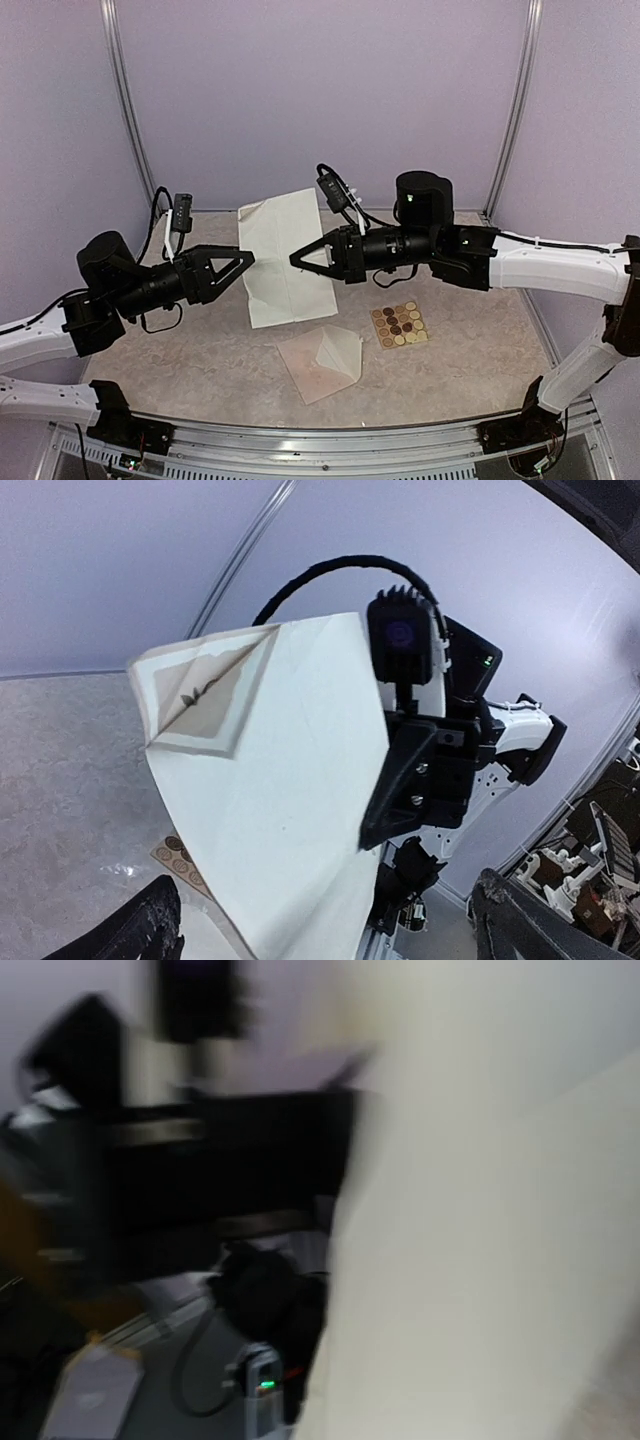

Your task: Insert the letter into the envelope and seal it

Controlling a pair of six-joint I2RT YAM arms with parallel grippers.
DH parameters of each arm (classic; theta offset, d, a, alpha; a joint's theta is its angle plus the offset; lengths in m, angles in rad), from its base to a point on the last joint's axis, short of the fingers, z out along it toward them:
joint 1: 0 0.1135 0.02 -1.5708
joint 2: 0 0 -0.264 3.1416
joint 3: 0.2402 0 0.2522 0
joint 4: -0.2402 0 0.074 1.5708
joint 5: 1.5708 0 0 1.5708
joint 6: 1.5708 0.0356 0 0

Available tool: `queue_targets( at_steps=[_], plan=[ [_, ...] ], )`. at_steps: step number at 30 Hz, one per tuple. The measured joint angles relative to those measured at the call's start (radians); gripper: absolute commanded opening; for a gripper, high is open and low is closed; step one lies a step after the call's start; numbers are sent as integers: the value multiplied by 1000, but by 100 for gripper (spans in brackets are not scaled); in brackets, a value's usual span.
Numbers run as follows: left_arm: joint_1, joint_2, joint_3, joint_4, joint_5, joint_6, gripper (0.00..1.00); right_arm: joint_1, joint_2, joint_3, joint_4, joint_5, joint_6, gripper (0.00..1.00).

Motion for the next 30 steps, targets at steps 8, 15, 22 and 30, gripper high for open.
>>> queue_targets(
  at_steps=[8,15,22,30],
  plan=[
    [0,21,3,-74,-51,0,45,0,-21,-2,57,-157,-18,0],
    [0,51,-2,13,26,-45,1,0,-22,-10,55,-161,-32,11],
    [0,35,-68,111,35,-100,0,0,-31,-56,65,-143,-29,38],
    [1,-35,-125,167,-25,-129,5,0,-44,-167,137,-130,29,0]
  ],
)
